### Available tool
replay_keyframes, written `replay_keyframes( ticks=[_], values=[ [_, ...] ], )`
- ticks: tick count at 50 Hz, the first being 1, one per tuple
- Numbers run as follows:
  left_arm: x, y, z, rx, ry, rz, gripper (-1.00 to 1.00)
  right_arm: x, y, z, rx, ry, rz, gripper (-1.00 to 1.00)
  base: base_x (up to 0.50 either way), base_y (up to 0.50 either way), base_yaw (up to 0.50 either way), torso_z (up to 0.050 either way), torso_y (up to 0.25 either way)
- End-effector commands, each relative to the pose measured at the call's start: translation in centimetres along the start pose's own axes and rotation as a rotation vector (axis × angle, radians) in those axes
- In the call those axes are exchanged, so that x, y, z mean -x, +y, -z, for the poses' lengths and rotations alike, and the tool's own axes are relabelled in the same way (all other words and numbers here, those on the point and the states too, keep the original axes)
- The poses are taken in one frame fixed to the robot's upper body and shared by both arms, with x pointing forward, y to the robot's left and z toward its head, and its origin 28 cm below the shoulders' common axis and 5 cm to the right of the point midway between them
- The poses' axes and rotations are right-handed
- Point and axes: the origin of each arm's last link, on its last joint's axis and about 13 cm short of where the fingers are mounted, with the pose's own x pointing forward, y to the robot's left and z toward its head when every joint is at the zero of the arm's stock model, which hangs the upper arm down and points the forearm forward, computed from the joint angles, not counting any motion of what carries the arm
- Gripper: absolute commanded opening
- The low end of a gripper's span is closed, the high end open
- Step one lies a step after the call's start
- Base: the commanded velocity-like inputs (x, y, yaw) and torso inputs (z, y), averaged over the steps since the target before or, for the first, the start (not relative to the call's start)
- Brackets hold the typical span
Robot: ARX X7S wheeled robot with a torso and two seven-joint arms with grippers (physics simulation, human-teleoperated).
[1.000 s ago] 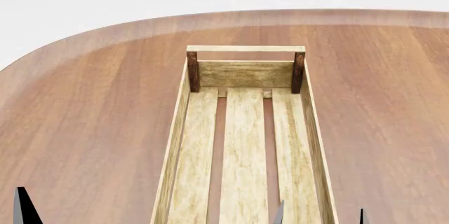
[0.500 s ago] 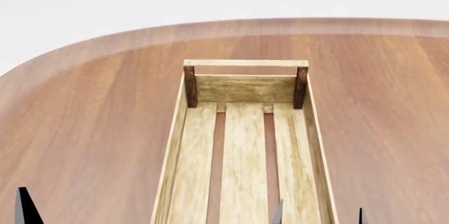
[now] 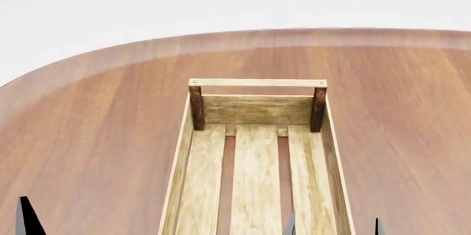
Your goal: Pick up the cream cheese and put it in the tray.
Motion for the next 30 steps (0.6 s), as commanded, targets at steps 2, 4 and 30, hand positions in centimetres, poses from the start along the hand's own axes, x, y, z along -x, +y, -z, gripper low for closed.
replay_keyframes(
  ticks=[2,4,30],
  values=[
    [0.0,0.0,0.0,0.002,0.000,-0.001,1.00,0.1,0.1,-0.2,0.012,-0.026,0.003,1.00,0.00,0.00,0.00,0.000,0.000],
    [0.0,0.0,0.0,0.003,0.000,0.000,1.00,0.1,0.0,-0.3,0.016,-0.031,0.011,1.00,0.00,0.00,0.00,0.000,0.000],
    [0.1,0.0,0.0,0.004,0.004,0.001,1.00,-0.6,-1.0,-0.2,0.066,-0.036,0.105,1.00,0.00,0.00,0.00,0.000,0.000]
  ],
)
